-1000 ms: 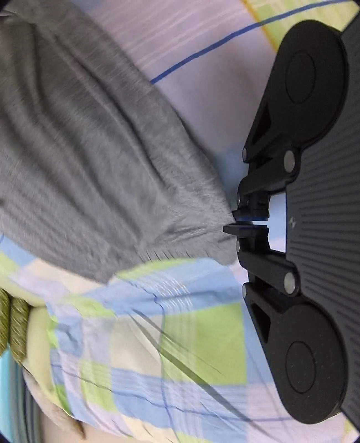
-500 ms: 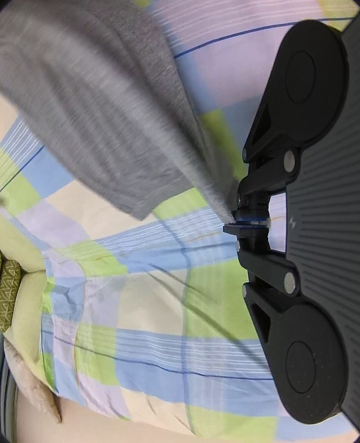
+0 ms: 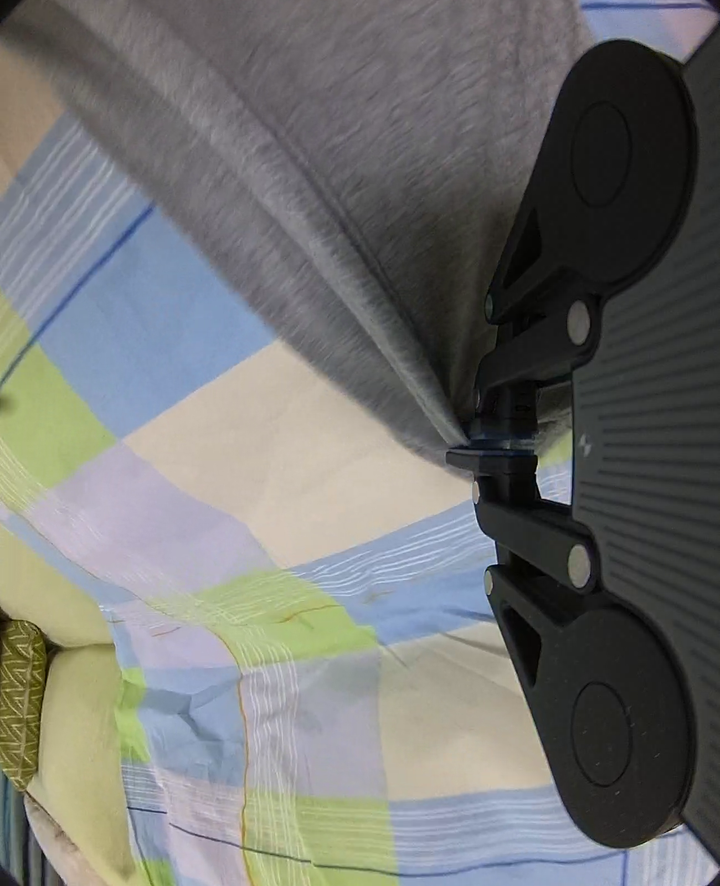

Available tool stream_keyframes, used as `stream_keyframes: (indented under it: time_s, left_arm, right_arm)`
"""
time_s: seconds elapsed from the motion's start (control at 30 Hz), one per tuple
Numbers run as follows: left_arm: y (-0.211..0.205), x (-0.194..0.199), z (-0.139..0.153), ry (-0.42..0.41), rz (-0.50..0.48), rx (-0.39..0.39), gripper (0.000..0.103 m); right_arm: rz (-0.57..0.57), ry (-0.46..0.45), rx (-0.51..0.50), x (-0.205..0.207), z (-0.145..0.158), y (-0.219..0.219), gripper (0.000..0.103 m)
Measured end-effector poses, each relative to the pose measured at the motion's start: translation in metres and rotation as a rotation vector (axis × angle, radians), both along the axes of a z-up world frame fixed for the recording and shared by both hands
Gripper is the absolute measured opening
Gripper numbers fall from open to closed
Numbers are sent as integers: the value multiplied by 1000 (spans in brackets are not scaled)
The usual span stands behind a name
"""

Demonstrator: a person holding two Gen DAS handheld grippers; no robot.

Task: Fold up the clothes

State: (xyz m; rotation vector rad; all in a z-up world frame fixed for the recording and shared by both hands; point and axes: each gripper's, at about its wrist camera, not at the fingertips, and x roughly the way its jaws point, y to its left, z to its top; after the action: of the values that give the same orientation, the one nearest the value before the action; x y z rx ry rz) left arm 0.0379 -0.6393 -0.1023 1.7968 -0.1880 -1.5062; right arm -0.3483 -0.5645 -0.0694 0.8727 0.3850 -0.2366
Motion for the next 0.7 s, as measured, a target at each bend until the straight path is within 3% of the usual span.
stream_keyframes:
  time_s: [0.07, 0.1, 0.17, 0.4, 0.53, 0.7]
  left_arm:
    - [-10, 1, -4, 15, 25, -11, 21]
    - [-14, 2, -6, 7, 40, -25, 31]
    - [-19, 4, -9, -3, 67, -47, 41]
    - [2, 32, 25, 86, 235, -127, 43]
    - [38, 58, 41, 219, 429, -190, 43]
    - [59, 86, 28, 363, 606, -209, 43]
  right_arm:
    - [25, -108, 48, -8, 2, -4, 0]
    - [20, -111, 49, -10, 2, -6, 0]
    - [1, -63, 35, -10, -6, -9, 0]
    - [-48, 114, 10, -6, -27, -10, 1]
    - [-61, 213, -89, -1, -24, -5, 1]
    - [-44, 262, -124, 7, -29, -9, 1]
